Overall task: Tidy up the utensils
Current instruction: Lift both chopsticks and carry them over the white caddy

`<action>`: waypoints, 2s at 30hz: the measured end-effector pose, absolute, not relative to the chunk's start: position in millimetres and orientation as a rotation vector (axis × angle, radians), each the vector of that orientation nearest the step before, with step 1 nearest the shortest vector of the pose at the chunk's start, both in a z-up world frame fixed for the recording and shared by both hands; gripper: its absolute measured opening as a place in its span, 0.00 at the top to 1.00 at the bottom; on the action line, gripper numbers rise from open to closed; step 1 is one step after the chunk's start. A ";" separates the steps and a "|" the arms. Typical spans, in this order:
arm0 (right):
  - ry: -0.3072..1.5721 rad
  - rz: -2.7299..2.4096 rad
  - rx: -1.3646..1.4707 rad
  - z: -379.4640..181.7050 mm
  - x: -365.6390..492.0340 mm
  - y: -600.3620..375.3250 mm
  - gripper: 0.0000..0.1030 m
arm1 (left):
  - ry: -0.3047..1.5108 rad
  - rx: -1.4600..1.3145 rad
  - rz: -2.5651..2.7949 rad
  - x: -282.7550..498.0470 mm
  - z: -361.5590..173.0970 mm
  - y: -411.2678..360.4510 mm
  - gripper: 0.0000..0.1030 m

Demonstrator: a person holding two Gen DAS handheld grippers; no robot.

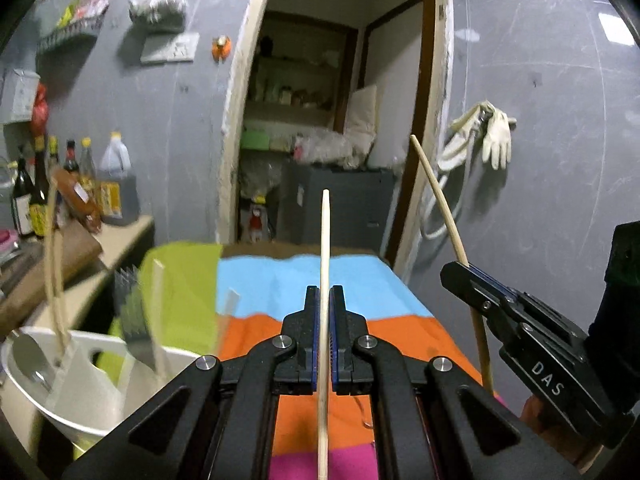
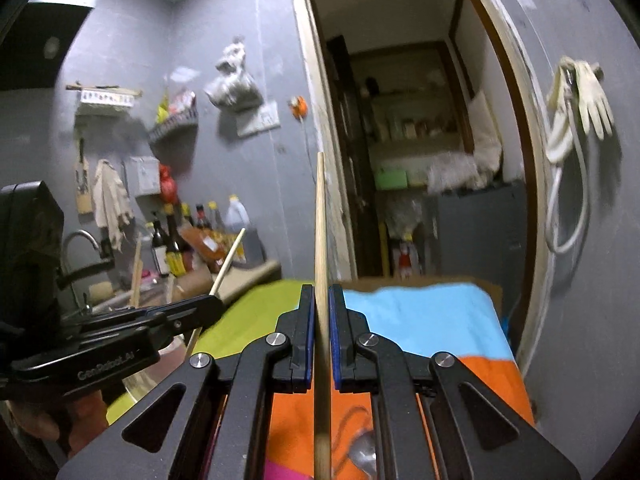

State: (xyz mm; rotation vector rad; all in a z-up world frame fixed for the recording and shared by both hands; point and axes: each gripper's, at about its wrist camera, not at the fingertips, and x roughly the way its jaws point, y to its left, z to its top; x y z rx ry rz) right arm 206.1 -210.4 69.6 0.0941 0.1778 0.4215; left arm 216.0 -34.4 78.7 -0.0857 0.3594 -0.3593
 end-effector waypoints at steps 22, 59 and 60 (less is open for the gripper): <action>0.056 0.651 0.320 100.1 234.7 -92.2 0.95 | 0.162 -0.113 -0.137 211.2 121.0 122.2 0.98; 0.039 0.545 0.148 48.3 234.0 -61.7 0.95 | 0.171 -0.162 -0.046 226.4 56.5 137.5 0.98; 0.043 0.546 0.144 48.2 233.5 -62.1 0.95 | 0.174 -0.164 -0.047 226.1 55.8 137.4 0.98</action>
